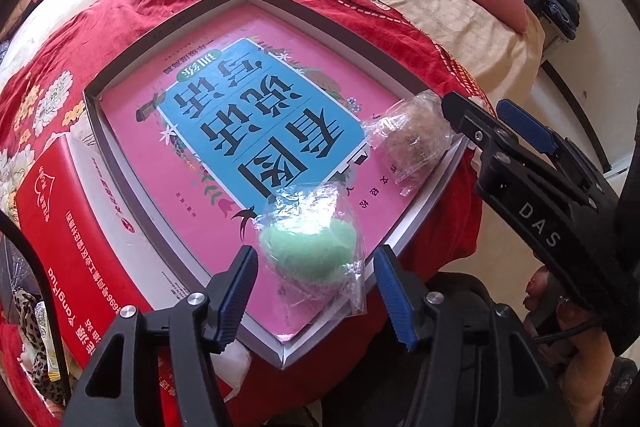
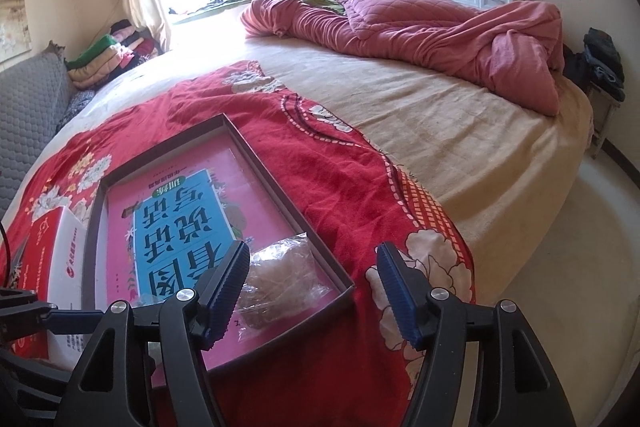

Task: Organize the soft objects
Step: 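Lower the green sponge bag into the tray and open the left tool, then withdraw both tools from the tray back toward the pile, then move left tool to the pink towel bundle while right tool approaches the leopard scrunchie, then close left tool on the pink towel while right tool grips the leopard scrunchie, then lift the pink towel and leopard scrunchie and carry them toward the pink tray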

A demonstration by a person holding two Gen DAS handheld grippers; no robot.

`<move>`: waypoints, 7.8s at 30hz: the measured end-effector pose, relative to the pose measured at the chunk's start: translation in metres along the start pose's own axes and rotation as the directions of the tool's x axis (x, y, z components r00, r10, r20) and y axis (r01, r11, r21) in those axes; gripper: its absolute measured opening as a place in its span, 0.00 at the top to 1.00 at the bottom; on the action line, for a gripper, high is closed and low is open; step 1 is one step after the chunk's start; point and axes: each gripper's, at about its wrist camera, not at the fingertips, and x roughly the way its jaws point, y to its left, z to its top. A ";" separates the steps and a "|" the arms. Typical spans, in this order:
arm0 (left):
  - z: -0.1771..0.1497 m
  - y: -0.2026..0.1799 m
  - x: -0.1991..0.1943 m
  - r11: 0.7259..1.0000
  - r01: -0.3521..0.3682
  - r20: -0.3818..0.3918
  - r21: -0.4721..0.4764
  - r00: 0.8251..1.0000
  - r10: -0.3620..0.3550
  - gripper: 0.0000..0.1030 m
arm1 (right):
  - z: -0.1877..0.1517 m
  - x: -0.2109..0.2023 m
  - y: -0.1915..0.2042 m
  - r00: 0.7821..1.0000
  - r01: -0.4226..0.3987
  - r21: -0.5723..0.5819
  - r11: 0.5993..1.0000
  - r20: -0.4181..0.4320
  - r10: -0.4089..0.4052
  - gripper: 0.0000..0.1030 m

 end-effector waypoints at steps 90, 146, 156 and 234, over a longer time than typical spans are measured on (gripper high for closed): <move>-0.194 0.204 -0.214 0.840 -0.053 0.368 -0.540 0.883 0.292 0.18 | -0.011 -0.191 0.239 0.924 -0.168 -0.539 0.825 0.205 0.323 0.24; -0.264 0.347 -0.081 0.541 0.152 0.244 -0.827 0.964 0.103 0.18 | -0.123 -0.114 0.338 0.910 -0.200 -0.858 0.472 0.016 0.415 0.24; -0.258 0.351 -0.073 0.560 0.174 0.270 -0.810 0.958 0.093 0.18 | -0.162 -0.075 0.371 0.933 0.002 -0.976 0.216 0.080 0.352 0.24; -0.186 0.206 -0.168 0.853 -0.012 0.406 -0.522 0.876 0.260 0.63 | -0.024 -0.122 0.282 0.744 -0.559 -0.562 0.610 -0.014 0.669 0.90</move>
